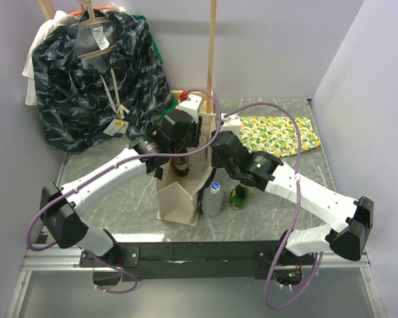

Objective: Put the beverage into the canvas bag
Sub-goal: Place the drink in the canvas bag.

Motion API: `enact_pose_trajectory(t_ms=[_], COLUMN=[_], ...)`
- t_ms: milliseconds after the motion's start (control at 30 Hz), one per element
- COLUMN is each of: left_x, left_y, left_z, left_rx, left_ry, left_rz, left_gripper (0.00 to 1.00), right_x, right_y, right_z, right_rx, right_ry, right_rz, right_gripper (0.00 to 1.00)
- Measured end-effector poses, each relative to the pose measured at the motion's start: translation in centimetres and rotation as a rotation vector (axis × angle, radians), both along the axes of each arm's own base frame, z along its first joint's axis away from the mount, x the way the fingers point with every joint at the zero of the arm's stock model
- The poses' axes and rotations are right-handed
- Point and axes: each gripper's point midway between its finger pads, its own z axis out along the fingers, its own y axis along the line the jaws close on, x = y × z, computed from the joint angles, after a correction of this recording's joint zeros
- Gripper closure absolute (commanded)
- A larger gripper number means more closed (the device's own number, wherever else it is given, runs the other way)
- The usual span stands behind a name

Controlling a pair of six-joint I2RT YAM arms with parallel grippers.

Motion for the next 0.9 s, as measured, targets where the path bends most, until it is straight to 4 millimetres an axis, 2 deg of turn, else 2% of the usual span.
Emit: enact_pose_trajectory(t_ms=[233,833,900], left_x=[0.2,0.4,0.3], left_y=[0.1,-0.3,-0.2], left_z=[-0.4,-3.9,-4.2], left_rx=[-0.004,0.023,0.025], left_ry=[-0.002,0.053,0.056], left_rz=[0.015,0.025,0.025], left_gripper=[0.99,0.99,0.99], right_x=[0.0,0.0,0.0], right_y=[0.0,-0.1,-0.3], right_z=[0.0,0.0,-0.2], right_rx=[0.007,0.012,0.019], right_ry=[0.001,0.002,-0.002], right_rz=[-0.007,-0.014,-0.023], right_gripper=[1.0,1.0,0.97])
